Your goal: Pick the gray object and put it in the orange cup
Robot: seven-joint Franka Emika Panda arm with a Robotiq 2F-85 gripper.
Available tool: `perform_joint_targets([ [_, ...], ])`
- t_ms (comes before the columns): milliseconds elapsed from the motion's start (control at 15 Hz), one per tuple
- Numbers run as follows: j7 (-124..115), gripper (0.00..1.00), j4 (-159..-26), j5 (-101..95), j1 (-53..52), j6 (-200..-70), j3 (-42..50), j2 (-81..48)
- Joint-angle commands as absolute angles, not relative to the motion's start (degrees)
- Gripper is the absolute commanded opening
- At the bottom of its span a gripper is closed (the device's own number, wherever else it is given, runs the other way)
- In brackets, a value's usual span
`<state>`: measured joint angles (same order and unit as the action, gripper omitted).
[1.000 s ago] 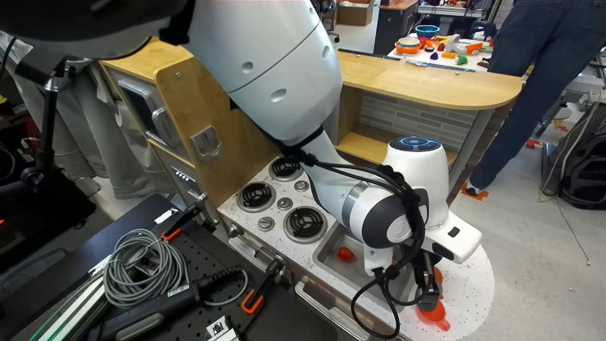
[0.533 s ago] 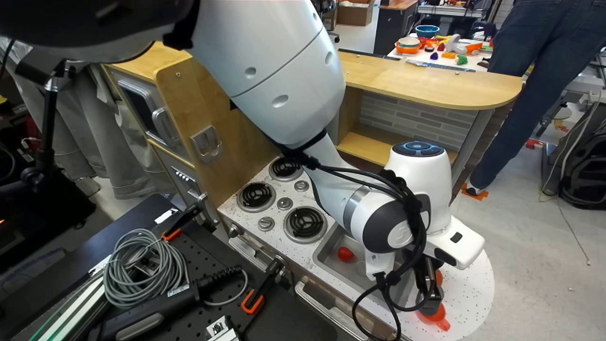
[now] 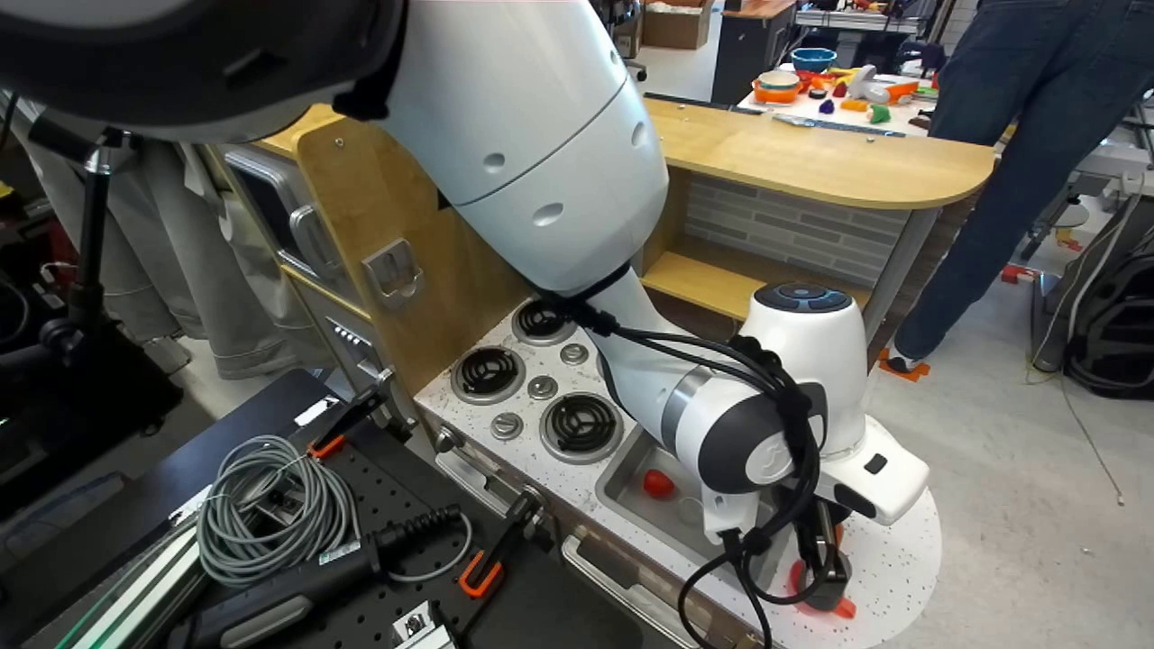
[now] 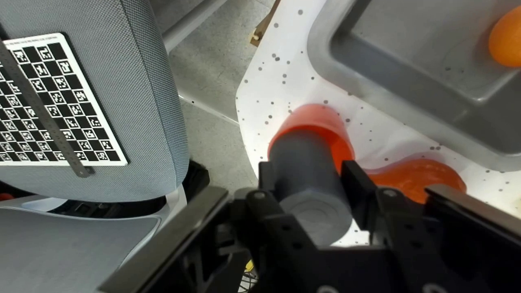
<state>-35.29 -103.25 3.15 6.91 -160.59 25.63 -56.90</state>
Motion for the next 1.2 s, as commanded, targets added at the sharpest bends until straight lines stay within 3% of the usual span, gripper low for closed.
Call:
perform_joint_targets([
  [0,-33.2,0.71,-100.9,4.6,7.9,-160.0,25.2,-58.6],
  [267,-32.6,0.98,-100.8,4.9,7.9,-160.0,25.2,-58.9],
  [533,-28.8,1.0,-102.7,5.0,8.5,-158.3,23.0,-55.0],
  [1133,-8.2,1.0,-109.8,1.9,11.2,-140.3,16.2,-38.0],
])
